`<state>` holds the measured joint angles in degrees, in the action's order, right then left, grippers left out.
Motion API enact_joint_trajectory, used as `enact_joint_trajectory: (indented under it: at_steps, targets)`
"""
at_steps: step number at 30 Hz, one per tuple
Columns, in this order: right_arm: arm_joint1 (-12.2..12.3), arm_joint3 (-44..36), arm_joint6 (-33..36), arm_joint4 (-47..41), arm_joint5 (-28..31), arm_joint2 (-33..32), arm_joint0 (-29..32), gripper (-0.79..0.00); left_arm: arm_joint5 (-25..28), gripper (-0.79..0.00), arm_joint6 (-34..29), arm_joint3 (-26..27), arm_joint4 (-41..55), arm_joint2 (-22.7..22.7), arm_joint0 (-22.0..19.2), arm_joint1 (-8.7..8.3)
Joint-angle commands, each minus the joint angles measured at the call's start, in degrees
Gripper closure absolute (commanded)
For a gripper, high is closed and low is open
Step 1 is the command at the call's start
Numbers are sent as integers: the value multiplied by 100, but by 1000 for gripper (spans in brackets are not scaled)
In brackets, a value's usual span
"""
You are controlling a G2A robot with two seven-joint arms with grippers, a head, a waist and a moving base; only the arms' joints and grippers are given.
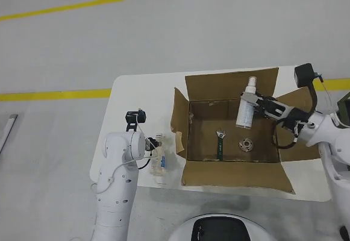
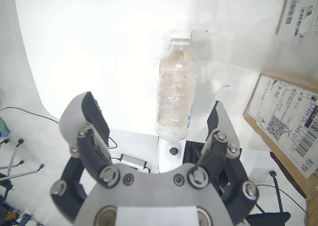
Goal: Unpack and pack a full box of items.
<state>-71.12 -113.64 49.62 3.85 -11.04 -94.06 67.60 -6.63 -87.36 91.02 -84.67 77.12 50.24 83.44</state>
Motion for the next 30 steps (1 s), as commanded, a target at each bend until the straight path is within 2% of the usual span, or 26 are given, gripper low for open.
enact_joint_trajectory:
  at_steps: [1,13,16,21,26,30]
  targets:
    - [8,21,-5,-261,212,-67,142,0,0,-785,0,0,0,0,0,0]
    - [11,37,-12,-240,216,-69,169,0,0,-785,0,0,0,0,0,0]
    - [27,-58,-236,-271,318,-221,193,0,0,-785,0,0,0,0,0,0]
    - [139,-257,-347,-263,272,-1278,119,0,0,-785,0,0,0,0,0,0]
    - [334,-493,88,713,193,-2470,214,0,0,-785,0,0,0,0,0,0]
    - [473,-608,644,1703,425,-2985,561,0,0,-785,0,0,0,0,0,0]
